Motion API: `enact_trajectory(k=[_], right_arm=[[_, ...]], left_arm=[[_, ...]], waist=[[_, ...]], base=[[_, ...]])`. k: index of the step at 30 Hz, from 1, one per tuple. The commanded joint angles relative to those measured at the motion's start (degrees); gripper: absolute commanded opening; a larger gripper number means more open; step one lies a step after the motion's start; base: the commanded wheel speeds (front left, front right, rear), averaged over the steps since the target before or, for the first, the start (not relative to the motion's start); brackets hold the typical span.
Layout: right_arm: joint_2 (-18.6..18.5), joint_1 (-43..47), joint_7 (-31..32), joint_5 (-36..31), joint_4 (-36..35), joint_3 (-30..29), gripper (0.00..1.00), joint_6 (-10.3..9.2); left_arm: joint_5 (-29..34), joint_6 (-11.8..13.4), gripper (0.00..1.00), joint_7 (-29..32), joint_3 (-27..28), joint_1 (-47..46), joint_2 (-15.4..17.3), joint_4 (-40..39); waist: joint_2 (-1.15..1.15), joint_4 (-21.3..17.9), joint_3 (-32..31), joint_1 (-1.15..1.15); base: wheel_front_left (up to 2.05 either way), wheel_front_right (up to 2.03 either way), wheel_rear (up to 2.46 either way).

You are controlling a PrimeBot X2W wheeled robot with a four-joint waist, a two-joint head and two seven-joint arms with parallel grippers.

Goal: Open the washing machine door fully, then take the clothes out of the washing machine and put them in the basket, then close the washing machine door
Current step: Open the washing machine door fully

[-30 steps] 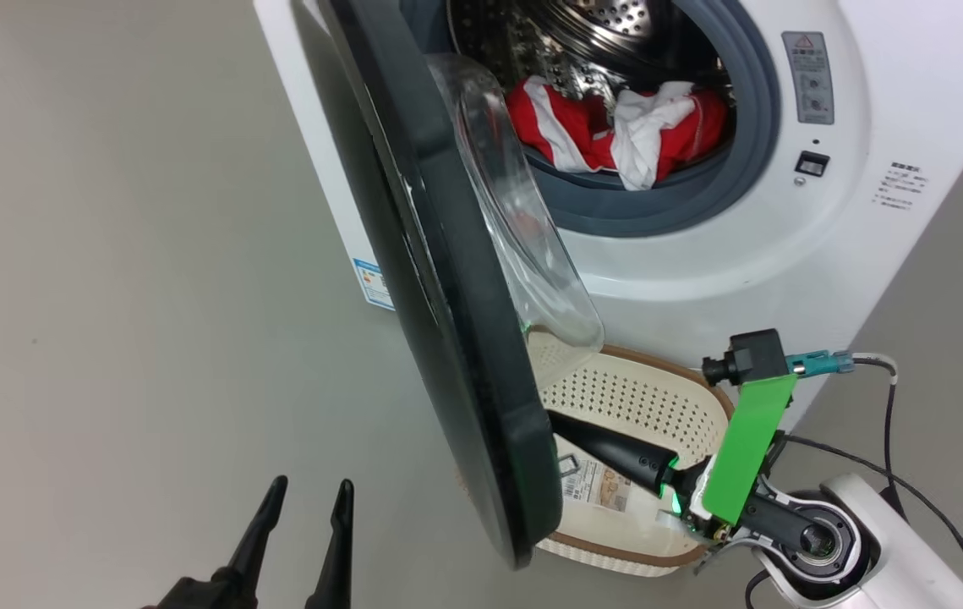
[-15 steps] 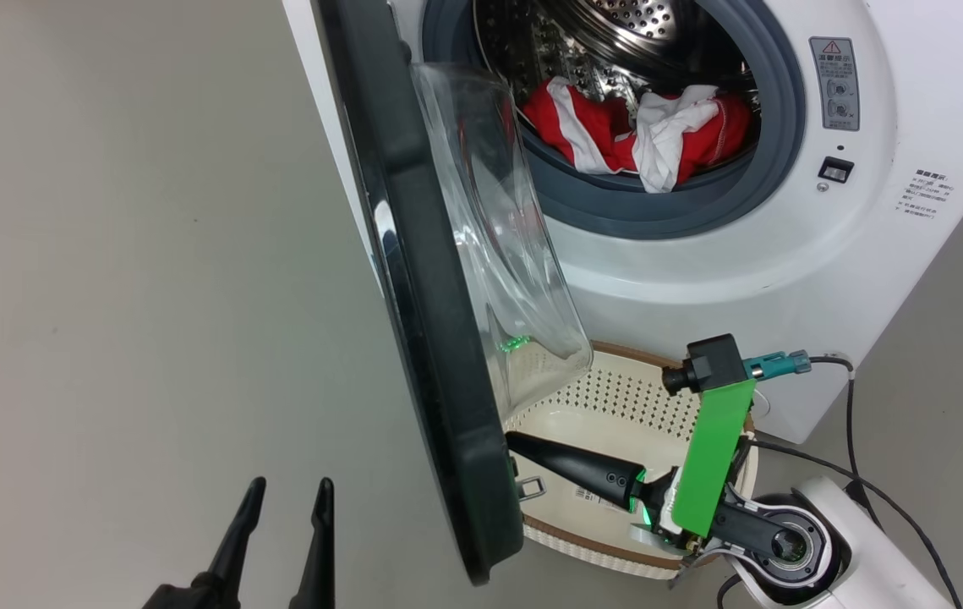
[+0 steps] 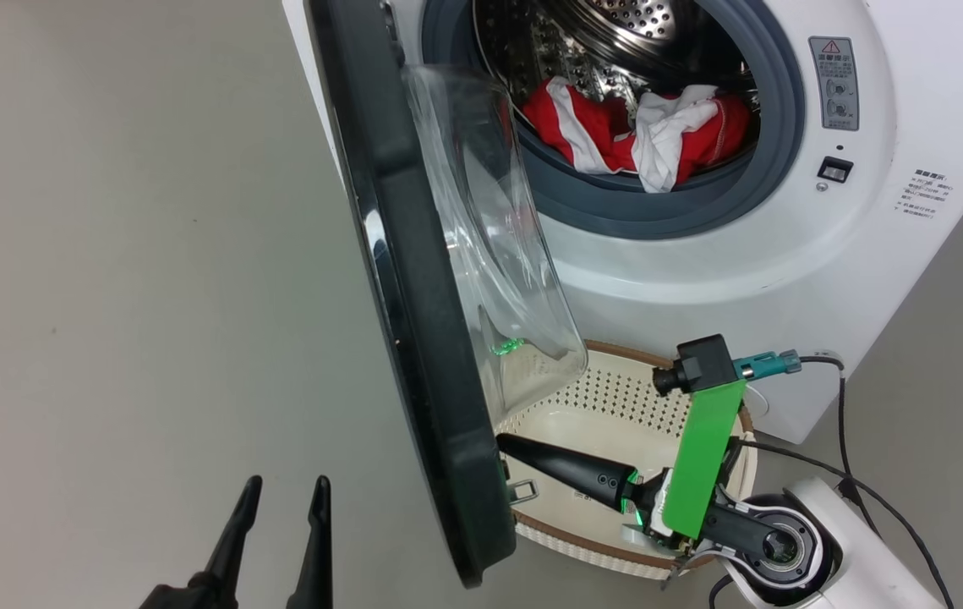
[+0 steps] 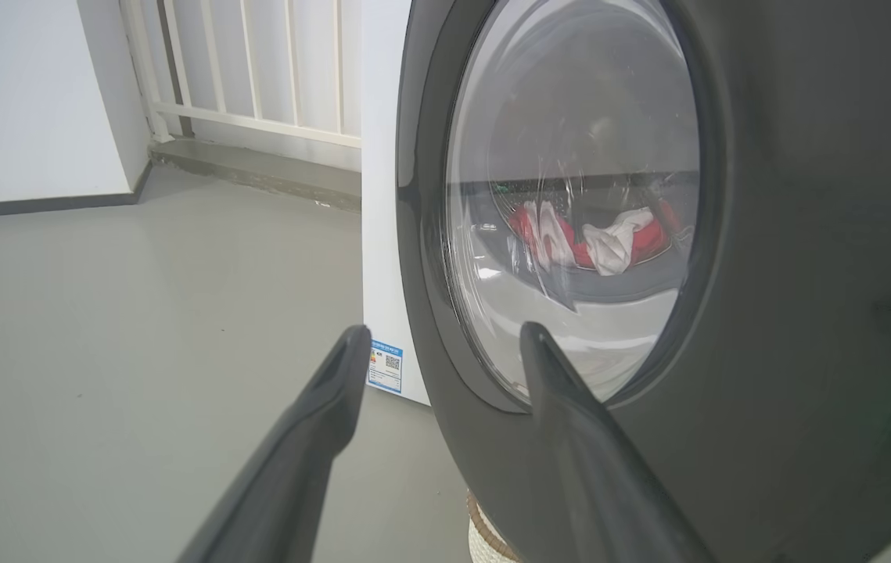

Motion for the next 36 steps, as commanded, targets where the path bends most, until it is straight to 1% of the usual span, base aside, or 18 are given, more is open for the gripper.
enact_trajectory(k=[1, 2, 3, 4, 5, 6, 7, 8, 9, 13, 22, 31, 36], right_arm=[[0.93, -0.64, -0.84, -1.07, -1.54, 0.43, 0.03, 0.44], [0.84, -0.5, -1.08, -1.15, -1.56, 0.25, 0.08, 0.44], [0.73, -0.36, -1.41, -1.31, -1.57, 0.08, 0.18, 0.44], [0.63, -0.21, -1.78, -1.5, -1.58, -0.06, 0.33, 0.44], [0.54, -0.04, -2.09, -1.63, -1.6, -0.15, 0.4, 0.44], [0.42, 0.14, -2.42, -1.78, -1.62, -0.25, 0.45, 0.44], [0.29, 0.36, -2.84, -1.96, -1.61, -0.35, 0.54, 0.44], [0.14, 0.61, -3.34, -2.2, -1.54, -0.45, 0.84, 0.44], [0.02, 0.86, -3.76, -2.35, -1.48, -0.5, 1.0, 0.44], [-0.43, 1.77, -5.3, -2.79, -1.21, -0.51, 1.0, 0.44], [-2.43, 3.4, -8.34, -3.22, 0.06, -1.0, 1.0, 0.44], [-5.3, 6.88, -12.82, -4.0, 1.42, -1.41, 1.0, 0.44], [-7.64, 8.96, -16.5, -6.21, 2.93, -0.57, 1.0, 0.44]], left_arm=[[0.16, 0.02, 1.0, -0.52, 1.65, -0.2, 0.41, -1.12], [0.18, -0.09, 1.0, -0.52, 1.59, -0.27, 0.41, -0.97], [0.21, -0.23, 1.0, -0.52, 1.52, -0.35, 0.41, -0.81], [0.25, -0.4, 1.0, -0.52, 1.44, -0.43, 0.41, -0.63], [0.32, -0.6, 1.0, -0.52, 1.36, -0.53, 0.41, -0.43], [0.45, -0.82, 1.0, -0.52, 1.28, -0.64, 0.41, -0.21], [0.63, -1.06, 1.0, -0.52, 1.21, -0.75, 0.41, 0.0], [0.78, -1.27, 1.0, -0.52, 1.18, -0.83, 0.41, 0.18], [0.89, -1.47, 1.0, -0.52, 1.16, -0.9, 0.41, 0.34], [1.19, -2.03, 1.0, -0.52, 1.38, -1.02, 0.41, 0.93], [1.12, -2.4, 1.0, -0.53, 2.38, -1.27, 0.41, 1.3], [0.93, -2.49, 1.0, -0.53, 3.25, -1.18, 0.41, 1.49], [0.96, -2.51, 1.0, -0.53, 3.61, -0.87, 0.41, 1.54]], waist=[[0.0, -0.1, -0.07, 0.0], [0.0, -0.15, -0.13, 0.0], [0.0, -0.2, -0.19, 0.0], [0.0, -0.26, -0.26, 0.0], [0.0, -0.31, -0.31, 0.0], [0.0, -0.37, -0.38, 0.0], [0.0, -0.45, -0.51, 0.0], [0.0, -0.53, -0.62, 0.0], [0.0, -0.6, -0.68, 0.0], [0.0, -1.38, -0.78, 0.0], [0.0, -3.27, -0.44, 0.0], [0.0, -5.01, -0.34, 0.0], [0.0, -5.59, -0.64, 0.0]], base=[[0.0, 0.0, 0.0], [0.0, 0.0, 0.0], [0.0, 0.0, 0.0], [0.0, 0.0, 0.0], [0.0, 0.0, 0.0], [0.0, 0.0, 0.0], [0.0, 0.0, 0.0], [0.0, 0.0, 0.0], [0.0, 0.0, 0.0], [0.0, 0.0, 0.0], [0.0, 0.0, 0.0], [0.0, 0.0, 0.0], [0.0, 0.0, 0.0]])
